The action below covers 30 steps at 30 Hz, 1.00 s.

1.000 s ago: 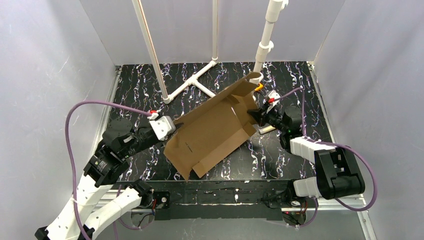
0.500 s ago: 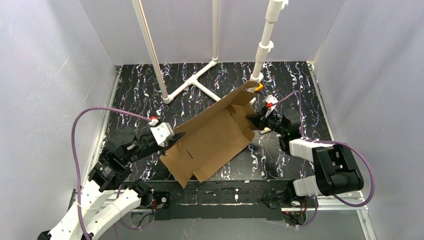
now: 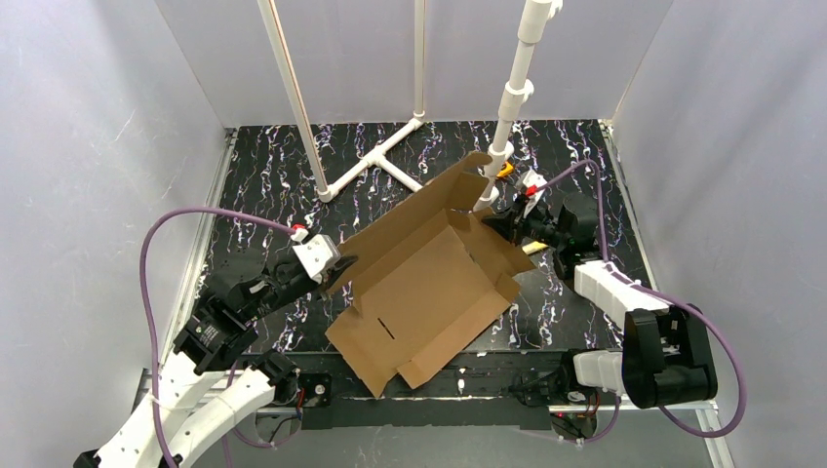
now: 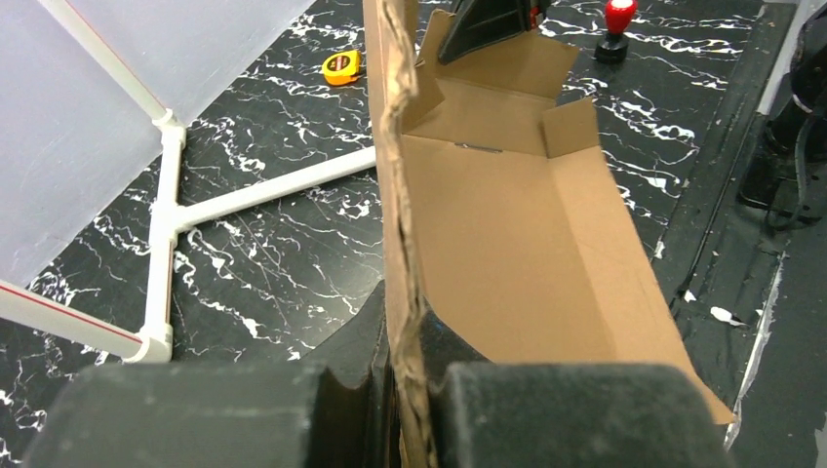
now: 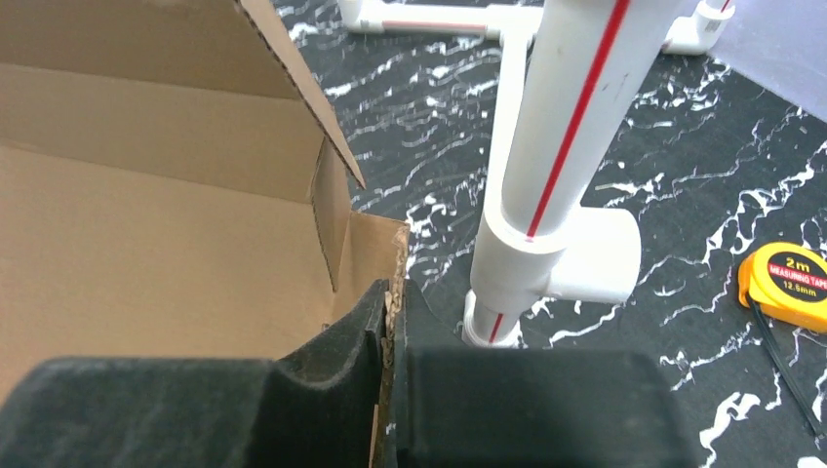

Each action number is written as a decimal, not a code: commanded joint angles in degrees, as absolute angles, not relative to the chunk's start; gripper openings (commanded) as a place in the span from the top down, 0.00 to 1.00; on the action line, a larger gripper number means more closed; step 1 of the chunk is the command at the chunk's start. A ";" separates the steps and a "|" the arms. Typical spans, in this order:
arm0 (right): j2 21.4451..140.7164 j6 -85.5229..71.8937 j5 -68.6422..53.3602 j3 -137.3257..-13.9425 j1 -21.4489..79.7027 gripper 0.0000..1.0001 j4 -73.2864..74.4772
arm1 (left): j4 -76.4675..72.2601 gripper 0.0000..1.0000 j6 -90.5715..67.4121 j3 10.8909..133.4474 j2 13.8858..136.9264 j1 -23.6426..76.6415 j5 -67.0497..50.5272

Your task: Fold the paper box

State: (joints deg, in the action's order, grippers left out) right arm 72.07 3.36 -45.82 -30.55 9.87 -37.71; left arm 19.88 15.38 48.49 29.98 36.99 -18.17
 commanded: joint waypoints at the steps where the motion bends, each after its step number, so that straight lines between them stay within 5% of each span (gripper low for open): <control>1: 69.52 13.11 -46.74 -36.22 9.76 0.86 -24.72 | 21.04 1.00 16.32 51.50 30.95 37.18 -15.83; 16: 67.71 21.79 -45.50 -40.69 9.76 0.72 -11.35 | 21.69 1.00 17.14 54.96 34.05 37.18 -17.40; 22: 67.17 22.39 -45.18 -40.23 9.84 0.98 -9.98 | 21.76 1.00 17.08 56.40 35.08 37.13 -16.79; 30: 66.15 10.07 -47.45 -41.64 9.79 0.99 -17.06 | 24.23 1.00 18.00 59.53 37.46 37.13 -16.92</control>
State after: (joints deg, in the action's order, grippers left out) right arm 67.94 17.30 -44.73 -38.28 9.76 -11.11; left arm 23.94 16.53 55.48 36.49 36.99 -16.91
